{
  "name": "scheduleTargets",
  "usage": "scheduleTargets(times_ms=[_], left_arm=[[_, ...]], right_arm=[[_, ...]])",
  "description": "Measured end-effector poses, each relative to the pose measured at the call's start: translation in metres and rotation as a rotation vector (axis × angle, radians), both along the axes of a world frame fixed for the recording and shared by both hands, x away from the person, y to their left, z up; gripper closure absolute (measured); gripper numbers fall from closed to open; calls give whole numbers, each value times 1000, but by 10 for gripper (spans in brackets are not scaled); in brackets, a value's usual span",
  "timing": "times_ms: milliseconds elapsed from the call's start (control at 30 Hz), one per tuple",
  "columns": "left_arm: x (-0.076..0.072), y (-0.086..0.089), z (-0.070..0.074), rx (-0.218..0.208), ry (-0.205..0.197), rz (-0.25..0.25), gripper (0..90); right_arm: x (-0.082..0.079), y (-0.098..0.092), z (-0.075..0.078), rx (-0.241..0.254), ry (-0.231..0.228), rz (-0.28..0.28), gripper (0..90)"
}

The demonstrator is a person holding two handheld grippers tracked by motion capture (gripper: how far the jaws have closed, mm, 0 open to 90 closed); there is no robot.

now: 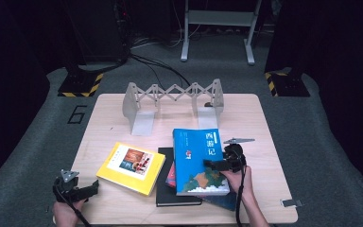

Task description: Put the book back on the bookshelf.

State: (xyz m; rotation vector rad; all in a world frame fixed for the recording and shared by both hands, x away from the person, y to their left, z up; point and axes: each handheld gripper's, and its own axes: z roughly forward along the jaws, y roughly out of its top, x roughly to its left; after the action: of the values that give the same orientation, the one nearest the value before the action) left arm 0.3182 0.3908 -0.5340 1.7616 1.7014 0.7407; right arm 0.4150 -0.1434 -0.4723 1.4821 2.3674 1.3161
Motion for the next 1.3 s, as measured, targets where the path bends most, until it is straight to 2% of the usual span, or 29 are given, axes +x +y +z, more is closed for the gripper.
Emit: scheduleTargets(times_ms=[267, 500, 833, 867, 900, 1167, 1300], left_arm=[[0, 0, 0, 0, 1, 1, 5], [0, 0, 1, -1, 8, -2, 4], [0, 0, 0, -2, 8, -2, 4], [0, 0, 1, -2, 19, -7, 4], [1, -1, 0, -3, 7, -2, 4], [1, -1, 0, -5, 9, -1, 4], [0, 0, 2, -6, 23, -9, 4]], right_arm=[[-2, 2, 0, 3, 2, -20, 74], [-3, 6, 3, -30, -21, -27, 73], [-4, 9, 4, -34, -22, -43, 68], [-4, 12, 5, -43, -25, -41, 66], [-4, 12, 5, -43, -25, -41, 66], [-2, 17, 7, -57, -37, -21, 65], [-2, 11, 5, -35, -13, 7, 74]])
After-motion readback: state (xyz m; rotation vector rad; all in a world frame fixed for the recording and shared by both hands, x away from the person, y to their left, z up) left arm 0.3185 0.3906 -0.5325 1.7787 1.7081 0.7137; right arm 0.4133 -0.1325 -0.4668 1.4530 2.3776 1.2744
